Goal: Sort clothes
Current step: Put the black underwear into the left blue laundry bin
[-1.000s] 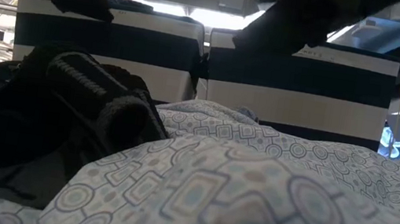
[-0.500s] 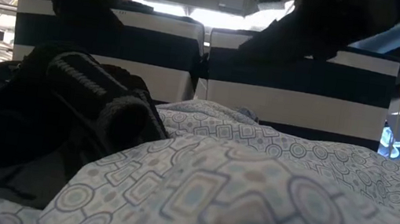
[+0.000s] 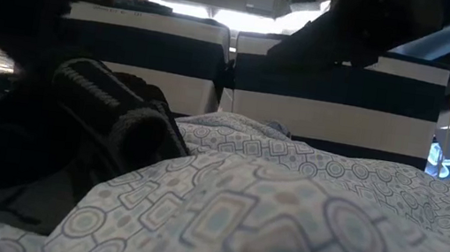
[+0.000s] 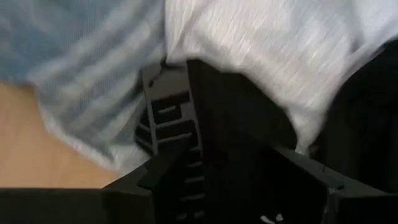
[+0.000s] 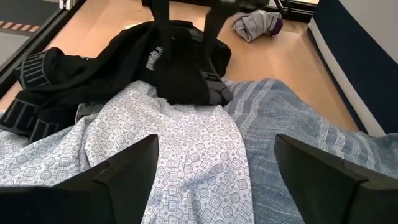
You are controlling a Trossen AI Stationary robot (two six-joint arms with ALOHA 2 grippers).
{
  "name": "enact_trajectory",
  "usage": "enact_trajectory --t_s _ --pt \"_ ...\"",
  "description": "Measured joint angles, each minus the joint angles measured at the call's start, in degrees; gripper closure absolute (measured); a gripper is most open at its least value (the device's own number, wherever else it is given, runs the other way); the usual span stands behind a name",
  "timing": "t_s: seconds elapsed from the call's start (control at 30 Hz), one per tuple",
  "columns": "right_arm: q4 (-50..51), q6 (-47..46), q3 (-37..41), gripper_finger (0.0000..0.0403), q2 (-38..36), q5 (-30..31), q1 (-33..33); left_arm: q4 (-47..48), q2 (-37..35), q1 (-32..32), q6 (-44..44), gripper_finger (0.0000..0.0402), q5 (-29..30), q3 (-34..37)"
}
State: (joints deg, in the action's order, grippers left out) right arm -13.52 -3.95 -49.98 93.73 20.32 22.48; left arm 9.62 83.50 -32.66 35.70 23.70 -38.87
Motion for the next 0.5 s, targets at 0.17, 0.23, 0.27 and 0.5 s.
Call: enact_trajectory --t_s 0.17,0.23,0.27,0.5 --pt "0.0 0.0 0.0 0.0081 0.0 0.0 0.0 1.2 3.8 0.5 0.4 0.0199 0.0 0.0" --pt "0.1 0.0 0.0 0.0081 0.0 0.0 0.0 0.9 4.7 0.4 0.3 0.0206 -0.3 0.0" --pt "0.0 0.0 0.0 0.0081 0.0 0.0 0.0 0.9 5.1 0.4 0.4 0.0214 -0.6 -0.1" --pt "0.1 0.0 0.0 0.0081 0.0 0.1 0.0 1.4 5.5 0.5 0.0 0.0316 -1.3 -0.3"
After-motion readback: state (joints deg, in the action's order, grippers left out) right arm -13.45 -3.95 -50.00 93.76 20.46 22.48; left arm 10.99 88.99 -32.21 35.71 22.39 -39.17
